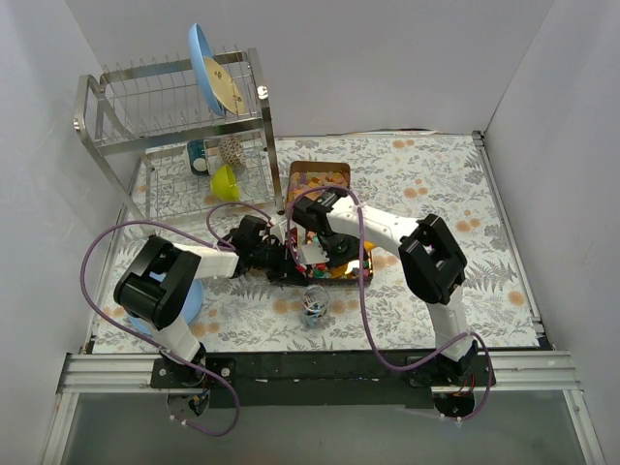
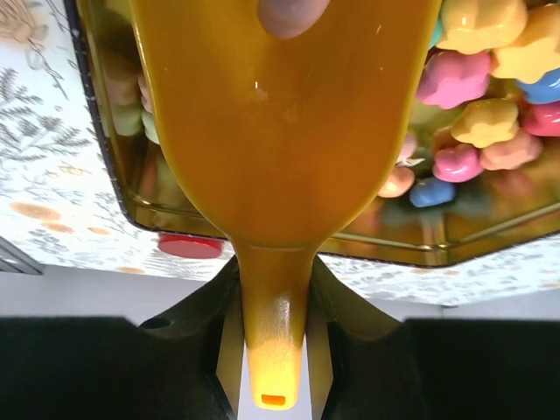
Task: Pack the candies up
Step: Scoop the fake candies from the storage box.
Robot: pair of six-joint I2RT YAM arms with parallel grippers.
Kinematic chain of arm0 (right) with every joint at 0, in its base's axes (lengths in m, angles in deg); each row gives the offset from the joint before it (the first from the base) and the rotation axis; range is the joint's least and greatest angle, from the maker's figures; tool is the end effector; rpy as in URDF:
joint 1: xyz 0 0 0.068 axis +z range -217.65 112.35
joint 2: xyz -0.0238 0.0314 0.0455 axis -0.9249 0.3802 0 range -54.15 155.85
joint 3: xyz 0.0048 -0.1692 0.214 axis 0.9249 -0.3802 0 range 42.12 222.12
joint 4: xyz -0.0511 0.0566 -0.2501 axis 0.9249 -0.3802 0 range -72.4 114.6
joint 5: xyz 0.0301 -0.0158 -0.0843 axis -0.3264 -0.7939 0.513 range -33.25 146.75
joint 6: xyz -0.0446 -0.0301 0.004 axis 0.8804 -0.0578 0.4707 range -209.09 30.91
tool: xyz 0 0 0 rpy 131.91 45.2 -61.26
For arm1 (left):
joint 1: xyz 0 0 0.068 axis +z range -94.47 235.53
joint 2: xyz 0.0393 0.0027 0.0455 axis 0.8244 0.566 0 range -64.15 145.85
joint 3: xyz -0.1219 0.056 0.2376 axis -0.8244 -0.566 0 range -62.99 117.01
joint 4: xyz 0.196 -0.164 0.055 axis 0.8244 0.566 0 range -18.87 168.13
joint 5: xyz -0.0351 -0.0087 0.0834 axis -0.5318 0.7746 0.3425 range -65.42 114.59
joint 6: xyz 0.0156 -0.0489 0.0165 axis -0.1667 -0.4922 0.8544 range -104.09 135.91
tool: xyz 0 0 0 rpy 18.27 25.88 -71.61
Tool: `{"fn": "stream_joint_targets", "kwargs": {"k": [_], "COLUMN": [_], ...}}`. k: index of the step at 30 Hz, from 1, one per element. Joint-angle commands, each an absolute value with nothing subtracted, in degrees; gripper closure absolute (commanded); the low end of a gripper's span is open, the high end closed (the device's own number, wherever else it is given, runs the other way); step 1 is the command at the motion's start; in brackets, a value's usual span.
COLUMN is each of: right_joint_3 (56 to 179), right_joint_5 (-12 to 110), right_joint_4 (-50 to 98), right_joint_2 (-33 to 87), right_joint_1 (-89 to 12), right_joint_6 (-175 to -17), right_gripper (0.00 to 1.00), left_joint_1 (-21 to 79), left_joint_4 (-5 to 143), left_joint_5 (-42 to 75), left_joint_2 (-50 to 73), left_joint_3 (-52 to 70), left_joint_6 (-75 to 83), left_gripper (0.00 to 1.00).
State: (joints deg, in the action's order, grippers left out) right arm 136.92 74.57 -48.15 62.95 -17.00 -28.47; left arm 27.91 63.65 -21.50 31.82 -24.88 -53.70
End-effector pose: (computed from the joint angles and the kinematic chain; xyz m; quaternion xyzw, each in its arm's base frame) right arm 0.2494 0.2872 0.2036 0.8186 -0.5515 0.1504 0.0568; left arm 0.2464 -0.1578 0.1246 0.1863 -0.8558 0.4775 0.0701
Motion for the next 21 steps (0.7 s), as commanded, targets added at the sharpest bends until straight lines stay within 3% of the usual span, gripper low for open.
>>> {"fn": "stream_joint_targets", "kwargs": {"k": [1,16,21], "right_joint_3": [138.5,121.1,118.8], "right_joint_5": [60.8,45.2,41.1], "right_joint_4": [-45.7,-27.1,-24.3], "right_joint_2": [63.5,51.2,48.5], "right_joint_1": [-16.1,-23.9,-25.8], "right_joint_6": [-34.5,-33.1,-32.4], "right_gripper": [0.99,0.99,0.99], "left_joint_1": [27.7,28.0,28.0], "left_joint_4": [61.9,73.4,82.6], "left_joint_5": [-21.3,-23.1,-22.9], "left_joint_2": [31.6,28.0,25.8], "left_joint_3": [-22.3,-17.3,-13.3], "left_joint_6": [-54.1,-47.6,-42.1], "left_gripper": [1.00,1.00,0.94]}}
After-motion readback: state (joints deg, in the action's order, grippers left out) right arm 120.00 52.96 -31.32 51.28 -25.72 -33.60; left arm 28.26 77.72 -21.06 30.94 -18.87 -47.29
